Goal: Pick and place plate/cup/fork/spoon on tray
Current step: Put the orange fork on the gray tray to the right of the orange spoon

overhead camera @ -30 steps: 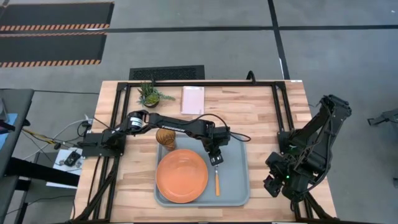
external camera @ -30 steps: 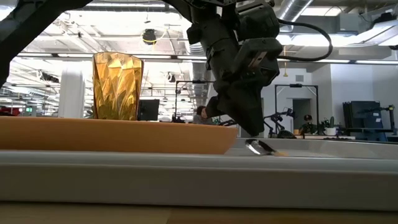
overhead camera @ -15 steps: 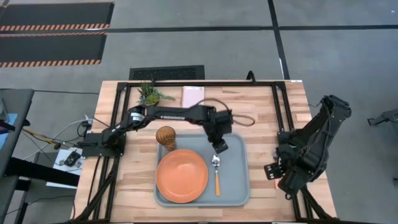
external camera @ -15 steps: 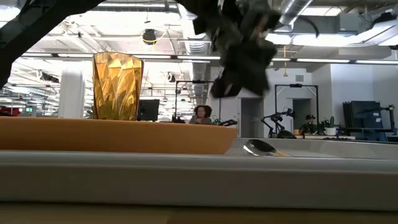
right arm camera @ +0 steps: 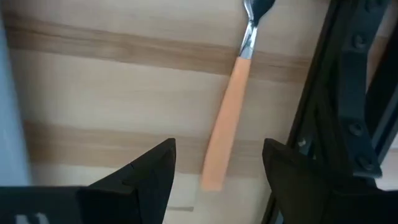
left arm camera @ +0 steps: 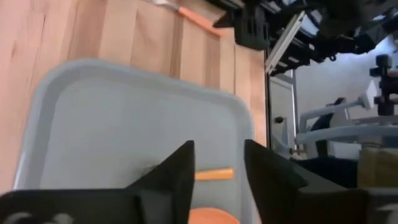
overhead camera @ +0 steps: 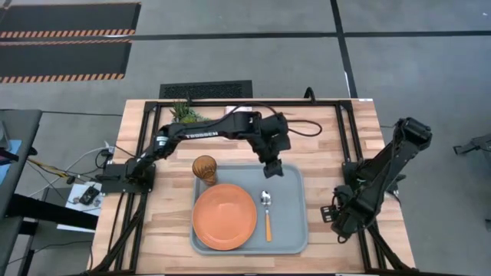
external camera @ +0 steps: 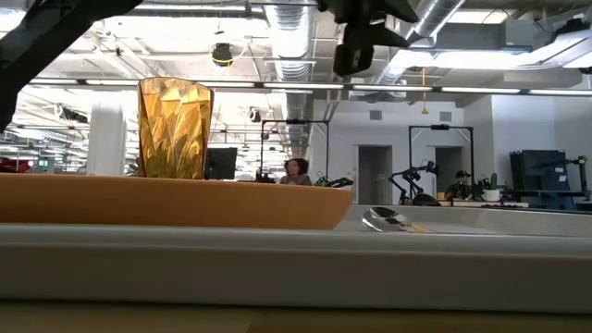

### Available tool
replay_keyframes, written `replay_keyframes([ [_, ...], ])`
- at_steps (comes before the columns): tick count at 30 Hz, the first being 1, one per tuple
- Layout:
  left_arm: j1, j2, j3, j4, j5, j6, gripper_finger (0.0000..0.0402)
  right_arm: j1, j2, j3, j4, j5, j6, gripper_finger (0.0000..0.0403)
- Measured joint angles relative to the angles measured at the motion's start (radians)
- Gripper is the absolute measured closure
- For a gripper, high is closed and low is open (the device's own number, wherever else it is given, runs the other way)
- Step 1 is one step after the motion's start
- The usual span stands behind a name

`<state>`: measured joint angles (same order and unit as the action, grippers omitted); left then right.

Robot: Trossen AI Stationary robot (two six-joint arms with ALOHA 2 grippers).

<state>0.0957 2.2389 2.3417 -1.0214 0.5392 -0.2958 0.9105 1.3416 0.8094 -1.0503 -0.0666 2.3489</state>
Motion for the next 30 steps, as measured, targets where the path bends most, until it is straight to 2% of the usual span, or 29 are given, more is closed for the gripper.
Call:
replay_keyframes([
  [6,-0.003,-0.001,0.0,0.001,-0.012,-0.03,0.0213,0.004,0.002,-0.118,0.207,-0.015,0.0,0.0138],
  [9,-0.003,-0.001,0.0,0.002,-0.034,-0.034,0.0196,0.004,0.003,-0.193,0.318,-0.02,0.001,0.0139],
  [12,-0.002,-0.001,0.0,0.003,-0.05,-0.037,0.0192,0.008,0.002,-0.233,0.347,-0.023,0.007,0.0151],
  [16,-0.002,-0.001,0.0,0.005,-0.051,-0.039,0.0191,0.011,0.0,-0.246,0.368,-0.027,0.011,0.0201],
  [21,-0.002,-0.001,0.0,0.009,-0.058,-0.04,0.0191,0.009,0.001,-0.247,0.366,-0.041,0.016,0.0317],
  [24,0.001,-0.001,0.0,0.01,-0.056,-0.04,0.0191,0.004,0.0,-0.247,0.363,-0.038,0.017,0.0371],
  [30,0.002,-0.001,0.0,0.01,-0.061,-0.039,0.0191,-0.003,0.006,-0.195,0.291,0.017,0.002,0.0372],
])
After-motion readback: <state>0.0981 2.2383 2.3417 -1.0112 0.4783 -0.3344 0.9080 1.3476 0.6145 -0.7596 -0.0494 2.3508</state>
